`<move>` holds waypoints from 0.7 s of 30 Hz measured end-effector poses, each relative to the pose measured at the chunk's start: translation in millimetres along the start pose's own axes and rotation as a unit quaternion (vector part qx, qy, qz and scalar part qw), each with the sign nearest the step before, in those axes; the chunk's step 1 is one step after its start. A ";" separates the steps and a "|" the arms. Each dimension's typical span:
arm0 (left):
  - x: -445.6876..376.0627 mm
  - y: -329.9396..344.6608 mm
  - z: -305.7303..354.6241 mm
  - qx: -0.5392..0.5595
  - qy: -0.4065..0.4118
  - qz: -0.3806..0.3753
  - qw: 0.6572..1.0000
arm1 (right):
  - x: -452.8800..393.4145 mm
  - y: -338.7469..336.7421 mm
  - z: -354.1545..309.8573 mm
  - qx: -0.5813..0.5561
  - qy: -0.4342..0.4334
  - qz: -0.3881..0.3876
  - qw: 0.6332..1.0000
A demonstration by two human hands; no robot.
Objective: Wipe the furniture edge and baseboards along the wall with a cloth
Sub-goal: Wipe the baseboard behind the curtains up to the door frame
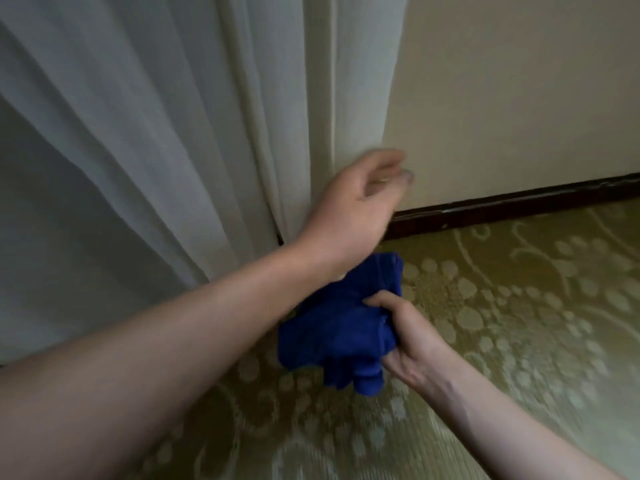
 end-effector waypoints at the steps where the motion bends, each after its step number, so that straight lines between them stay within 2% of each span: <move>1: -4.8 -7.2 -7.5 0.005 -0.010 0.017 1.000 | -2.8 -5.1 -6.5 0.001 -0.016 0.013 1.000; 5: -8.4 -39.2 -44.5 0.028 -0.031 0.083 0.996 | -21.8 -8.3 -30.7 0.020 -0.072 0.057 0.996; 10: -7.0 -81.3 -71.1 0.038 -0.033 0.155 0.987 | -50.4 24.9 -39.3 0.077 -0.103 0.077 0.989; 13: 3.4 -127.8 -85.7 0.030 -0.024 0.263 0.964 | -63.8 37.1 -36.8 0.102 -0.127 0.119 0.980; 16: 27.9 -170.3 -90.8 0.015 -0.010 0.396 0.918 | -75.1 43.6 -32.0 0.133 -0.144 0.160 0.968; 17: 30.3 -173.4 -87.5 -0.002 -0.002 0.402 0.916 | -78.3 44.4 -30.1 0.139 -0.146 0.177 0.963; 18: 26.1 -167.4 -81.5 -0.008 0.011 0.367 0.930 | -81.9 46.4 -27.9 0.147 -0.146 0.188 0.960; 21: 0.3 -113.4 -60.7 0.016 0.009 0.159 0.987 | -90.1 58.5 -19.3 0.159 -0.145 0.205 0.955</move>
Point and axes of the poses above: each hand's wrist, its own x-axis away from the middle knuckle, its own y-axis out of the palm, z = x × y, the point moved 9 cm from there along -x, towards the middle knuckle, and after that the axes turned 7 degrees about -x, right-handed, at the moved point
